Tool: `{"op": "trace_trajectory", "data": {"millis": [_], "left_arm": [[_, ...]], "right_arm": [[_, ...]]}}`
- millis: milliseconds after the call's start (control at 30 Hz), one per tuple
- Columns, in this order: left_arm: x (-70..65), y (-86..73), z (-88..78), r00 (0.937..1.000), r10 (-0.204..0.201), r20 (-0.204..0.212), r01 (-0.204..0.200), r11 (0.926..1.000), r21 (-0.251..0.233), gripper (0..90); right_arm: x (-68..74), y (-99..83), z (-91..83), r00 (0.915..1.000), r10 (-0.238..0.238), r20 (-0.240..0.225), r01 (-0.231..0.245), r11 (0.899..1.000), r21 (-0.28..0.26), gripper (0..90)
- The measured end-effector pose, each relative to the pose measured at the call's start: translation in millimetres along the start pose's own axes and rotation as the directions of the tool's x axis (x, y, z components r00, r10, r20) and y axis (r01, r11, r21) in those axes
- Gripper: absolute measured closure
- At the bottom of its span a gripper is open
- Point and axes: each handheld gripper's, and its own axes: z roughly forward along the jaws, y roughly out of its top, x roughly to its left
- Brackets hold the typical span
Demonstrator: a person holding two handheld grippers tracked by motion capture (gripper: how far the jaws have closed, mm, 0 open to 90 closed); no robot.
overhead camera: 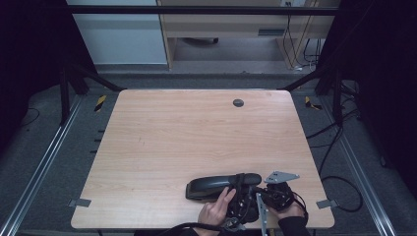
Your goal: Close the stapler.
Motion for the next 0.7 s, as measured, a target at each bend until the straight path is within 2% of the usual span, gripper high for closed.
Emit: {"op": "trace_trajectory", "data": {"millis": [67,100,233,400,433,700], "left_arm": [[-1.5,-0.1,0.4,1.0,0.001,0.002,-0.001,1.0,0.001,55.3],[-2.9,-0.4,1.3,0.9996,-0.007,0.028,0.007,1.0,0.0,55.2],[-3.7,-0.7,0.5,0.9996,0.014,0.024,-0.014,0.9999,0.009,55.0],[-5.0,-0.8,0.4,0.9993,0.023,0.029,-0.023,0.9997,0.009,54.6],[-5.7,-0.8,0.9,0.9994,0.021,0.028,-0.022,0.9998,0.005,54.5],[-10.6,-0.4,2.2,0.9973,0.072,0.011,-0.072,0.9972,0.018,54.0]], "right_arm": [[-0.2,0.0,0.1,1.0,0.0,-0.003,0.0,1.0,-0.001,90.0],[-0.2,0.0,0.0,1.0,0.0,-0.003,0.0,1.0,-0.001,90.0],[0.5,0.4,-0.2,1.0,0.003,0.004,-0.003,1.0,0.004,90.0],[0.7,1.0,-1.8,1.0,0.005,0.007,-0.005,1.0,-0.001,90.0],[-0.2,0.8,-1.8,0.9999,-0.006,0.011,0.006,1.0,-0.007,90.0],[-4.1,0.3,-5.3,0.9996,0.018,0.022,-0.018,1.0,-0.017,90.0]]}}
